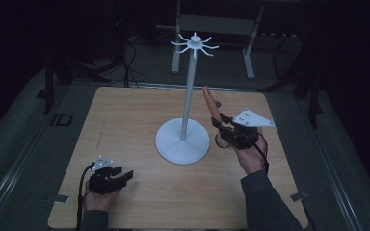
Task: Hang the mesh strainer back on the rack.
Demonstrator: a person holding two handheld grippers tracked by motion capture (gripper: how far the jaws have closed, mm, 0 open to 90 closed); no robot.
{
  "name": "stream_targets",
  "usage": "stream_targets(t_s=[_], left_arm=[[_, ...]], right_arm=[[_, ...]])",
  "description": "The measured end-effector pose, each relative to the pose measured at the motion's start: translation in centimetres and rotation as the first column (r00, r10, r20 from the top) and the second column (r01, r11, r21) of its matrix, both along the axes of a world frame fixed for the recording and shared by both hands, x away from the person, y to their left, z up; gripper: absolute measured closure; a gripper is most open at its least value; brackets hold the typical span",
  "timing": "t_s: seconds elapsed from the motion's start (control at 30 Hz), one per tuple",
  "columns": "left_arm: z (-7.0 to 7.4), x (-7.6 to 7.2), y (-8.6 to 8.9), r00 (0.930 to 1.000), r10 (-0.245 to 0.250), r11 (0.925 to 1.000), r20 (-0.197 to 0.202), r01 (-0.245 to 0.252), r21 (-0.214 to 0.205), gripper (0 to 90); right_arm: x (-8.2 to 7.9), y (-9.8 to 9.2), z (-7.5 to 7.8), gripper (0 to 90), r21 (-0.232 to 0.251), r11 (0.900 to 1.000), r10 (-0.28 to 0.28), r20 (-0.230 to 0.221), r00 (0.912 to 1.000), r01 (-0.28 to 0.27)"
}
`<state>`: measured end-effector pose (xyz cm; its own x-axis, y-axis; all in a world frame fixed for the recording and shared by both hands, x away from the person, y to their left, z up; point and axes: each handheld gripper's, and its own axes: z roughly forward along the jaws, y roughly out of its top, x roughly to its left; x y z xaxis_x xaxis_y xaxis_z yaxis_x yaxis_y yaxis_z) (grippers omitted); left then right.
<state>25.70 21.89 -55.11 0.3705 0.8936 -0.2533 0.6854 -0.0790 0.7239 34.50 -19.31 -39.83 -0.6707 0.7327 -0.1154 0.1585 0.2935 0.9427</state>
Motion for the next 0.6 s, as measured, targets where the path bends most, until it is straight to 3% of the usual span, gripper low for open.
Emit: stream_targets(t_s=[0.6], left_arm=[[0.0, 0.0, 0.0, 1.0, 0.001, 1.0, 0.001, -0.001, 0.0, 45.0]], right_arm=[[0.2, 0.0, 1.2, 69.3, 0.052, 0.9986, 0.009, 0.009, 0.9999, -0.009]])
